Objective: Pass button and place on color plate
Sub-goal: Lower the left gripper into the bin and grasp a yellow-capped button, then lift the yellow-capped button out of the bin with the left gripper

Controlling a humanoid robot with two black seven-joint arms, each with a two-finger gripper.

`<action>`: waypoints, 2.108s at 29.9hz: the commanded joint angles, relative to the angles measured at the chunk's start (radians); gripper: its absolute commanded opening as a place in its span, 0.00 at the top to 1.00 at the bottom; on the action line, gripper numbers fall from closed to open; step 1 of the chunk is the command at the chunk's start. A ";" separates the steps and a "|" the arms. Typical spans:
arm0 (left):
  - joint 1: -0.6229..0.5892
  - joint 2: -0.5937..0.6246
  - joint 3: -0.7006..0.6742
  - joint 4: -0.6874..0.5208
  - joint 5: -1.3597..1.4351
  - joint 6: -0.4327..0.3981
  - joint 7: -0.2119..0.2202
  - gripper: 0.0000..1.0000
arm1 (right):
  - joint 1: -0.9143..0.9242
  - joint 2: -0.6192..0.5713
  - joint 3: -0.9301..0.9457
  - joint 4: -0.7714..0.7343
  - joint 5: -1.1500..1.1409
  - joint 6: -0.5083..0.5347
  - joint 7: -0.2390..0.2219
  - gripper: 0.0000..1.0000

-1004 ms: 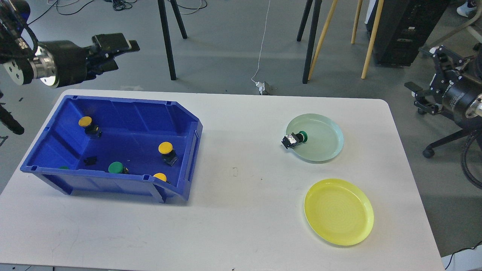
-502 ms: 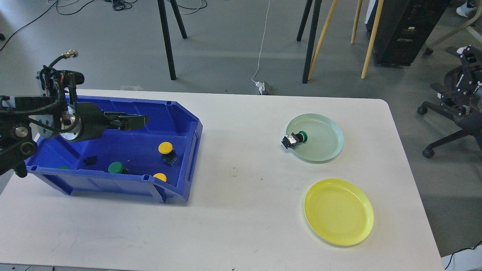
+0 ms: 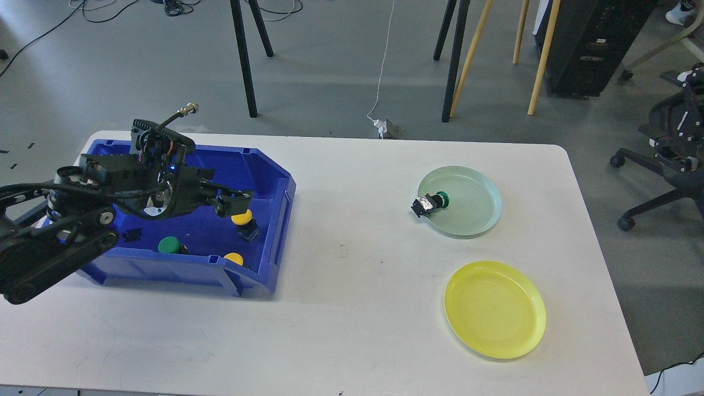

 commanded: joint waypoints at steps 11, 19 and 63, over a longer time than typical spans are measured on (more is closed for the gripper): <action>0.039 -0.145 -0.003 0.184 0.001 0.000 -0.001 0.06 | -0.015 0.003 -0.004 0.000 -0.003 0.000 0.000 0.01; 0.048 -0.206 -0.006 0.281 0.001 0.000 -0.015 0.06 | -0.015 0.004 -0.004 -0.003 -0.007 0.000 0.000 0.01; 0.059 0.137 -0.124 -0.061 -0.209 0.000 0.013 0.75 | -0.003 0.015 -0.004 0.003 -0.015 0.000 -0.010 0.01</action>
